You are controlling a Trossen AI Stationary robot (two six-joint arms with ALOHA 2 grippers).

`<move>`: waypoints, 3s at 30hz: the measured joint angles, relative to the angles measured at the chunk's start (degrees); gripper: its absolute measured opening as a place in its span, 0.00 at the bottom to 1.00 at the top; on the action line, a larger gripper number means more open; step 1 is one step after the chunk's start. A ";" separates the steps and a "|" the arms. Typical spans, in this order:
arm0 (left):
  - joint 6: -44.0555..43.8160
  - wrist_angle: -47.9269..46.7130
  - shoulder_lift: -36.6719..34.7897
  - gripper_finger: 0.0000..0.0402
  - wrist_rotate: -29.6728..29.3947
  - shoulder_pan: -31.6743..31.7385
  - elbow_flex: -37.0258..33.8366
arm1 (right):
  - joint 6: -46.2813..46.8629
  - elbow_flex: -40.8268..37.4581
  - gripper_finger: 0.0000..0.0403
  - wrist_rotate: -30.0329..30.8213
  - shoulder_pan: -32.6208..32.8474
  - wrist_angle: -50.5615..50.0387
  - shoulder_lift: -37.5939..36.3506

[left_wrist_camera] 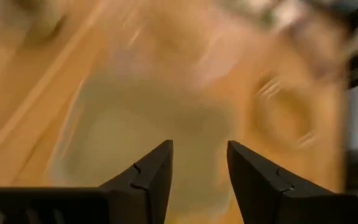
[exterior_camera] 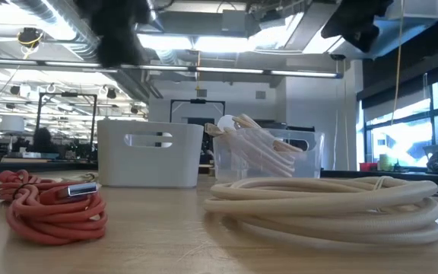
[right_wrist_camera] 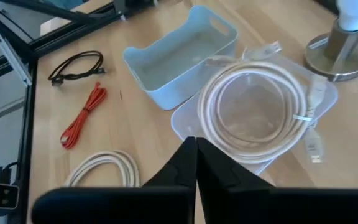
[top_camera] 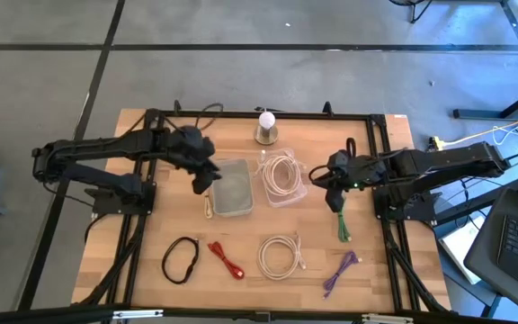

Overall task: Pick and place USB-C Cables
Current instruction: Adjust the bins

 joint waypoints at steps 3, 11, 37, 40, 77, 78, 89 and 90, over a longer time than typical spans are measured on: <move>-3.97 -12.25 -0.02 0.30 -3.63 -0.98 -0.02 | 0.00 0.00 0.02 1.94 0.00 -0.88 -0.49; -12.37 -17.16 0.21 0.02 -10.58 -2.71 -5.21 | -2.05 0.00 0.01 3.48 0.00 0.58 -0.56; 5.48 22.65 18.66 0.00 -11.05 6.86 -18.90 | -4.50 0.00 0.00 3.49 0.00 5.10 -0.93; 6.70 24.71 20.69 0.00 -10.28 7.43 -17.68 | -4.48 0.00 0.00 3.49 0.00 5.42 -0.93; 9.42 2.23 24.28 0.00 -4.67 2.64 -8.98 | 16.35 -18.39 0.00 -5.77 -0.14 -2.84 -2.57; 9.39 1.88 24.28 0.00 -4.21 2.60 -8.98 | 16.66 -19.58 0.00 -5.77 -0.17 -1.09 -2.57; 7.93 3.17 24.28 0.00 -3.10 2.49 -8.98 | 11.14 -24.55 0.00 -5.54 -5.81 9.99 -0.40; 7.89 3.17 24.28 0.00 -3.10 2.49 -8.98 | 10.34 -24.55 0.00 -5.54 -6.42 10.78 0.18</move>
